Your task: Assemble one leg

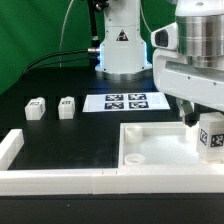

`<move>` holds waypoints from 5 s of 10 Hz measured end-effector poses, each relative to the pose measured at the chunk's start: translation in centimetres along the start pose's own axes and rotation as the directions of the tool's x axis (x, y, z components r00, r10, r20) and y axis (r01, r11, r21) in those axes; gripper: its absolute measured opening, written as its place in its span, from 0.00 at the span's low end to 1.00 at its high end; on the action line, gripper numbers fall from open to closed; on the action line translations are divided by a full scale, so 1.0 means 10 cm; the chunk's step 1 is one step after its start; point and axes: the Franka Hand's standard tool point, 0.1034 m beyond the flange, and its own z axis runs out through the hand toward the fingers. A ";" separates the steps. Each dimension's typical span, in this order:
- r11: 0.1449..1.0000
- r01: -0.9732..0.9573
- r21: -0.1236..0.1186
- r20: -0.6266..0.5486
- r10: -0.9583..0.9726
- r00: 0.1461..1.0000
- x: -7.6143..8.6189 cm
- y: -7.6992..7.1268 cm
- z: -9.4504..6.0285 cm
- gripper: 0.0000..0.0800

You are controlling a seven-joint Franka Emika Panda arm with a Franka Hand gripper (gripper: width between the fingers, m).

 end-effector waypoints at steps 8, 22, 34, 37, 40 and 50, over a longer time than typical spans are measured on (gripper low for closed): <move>0.683 0.728 -0.065 0.003 -0.729 0.684 -0.03 -0.02 -0.03 0.81; 0.671 0.739 -0.060 0.001 -0.741 0.672 -0.02 -0.02 -0.02 0.36; 0.914 -0.405 -0.008 -0.019 0.405 0.914 -0.04 -0.01 0.01 0.36; 0.943 -0.332 -0.010 -0.017 0.331 0.943 -0.04 -0.01 0.01 0.74; 0.999 -0.034 -0.016 -0.015 0.034 0.999 -0.03 0.00 0.01 0.81; 0.516 0.854 -0.063 0.005 -0.855 0.518 0.04 0.02 -0.01 0.81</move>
Offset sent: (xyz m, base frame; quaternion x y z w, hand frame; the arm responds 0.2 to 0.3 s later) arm 0.0012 0.0036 0.0015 -0.0258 0.0032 -0.2135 0.9766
